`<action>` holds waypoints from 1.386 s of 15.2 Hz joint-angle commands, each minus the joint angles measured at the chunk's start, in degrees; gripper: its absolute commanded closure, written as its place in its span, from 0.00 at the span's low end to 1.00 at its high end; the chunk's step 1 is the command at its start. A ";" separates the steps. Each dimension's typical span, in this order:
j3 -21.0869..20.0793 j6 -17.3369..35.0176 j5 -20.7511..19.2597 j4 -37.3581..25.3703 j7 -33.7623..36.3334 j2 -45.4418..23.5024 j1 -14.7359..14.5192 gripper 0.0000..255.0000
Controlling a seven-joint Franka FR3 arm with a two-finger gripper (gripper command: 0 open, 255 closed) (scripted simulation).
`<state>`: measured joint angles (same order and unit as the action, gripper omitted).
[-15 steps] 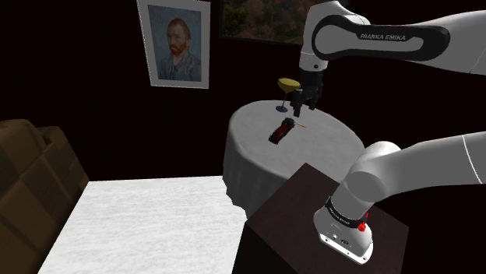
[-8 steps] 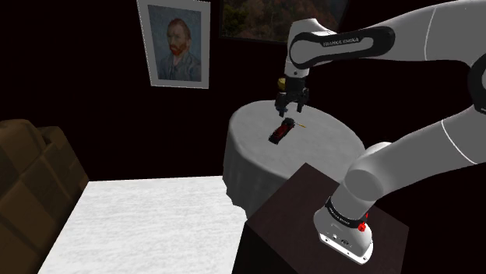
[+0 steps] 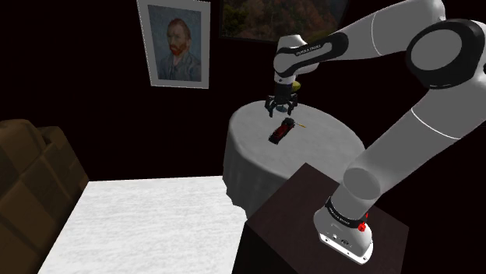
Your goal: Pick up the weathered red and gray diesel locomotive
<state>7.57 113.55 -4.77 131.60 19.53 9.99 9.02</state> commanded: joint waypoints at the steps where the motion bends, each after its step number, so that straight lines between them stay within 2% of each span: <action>1: 0.80 2.14 0.32 -1.78 1.68 -3.80 0.85 0.00; 11: 4.59 9.03 4.45 -15.13 8.33 -23.89 4.98 0.00; 21: 7.30 10.94 10.71 -31.90 13.82 -42.77 11.11 0.00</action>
<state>14.71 124.55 5.21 101.92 32.58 -30.59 19.50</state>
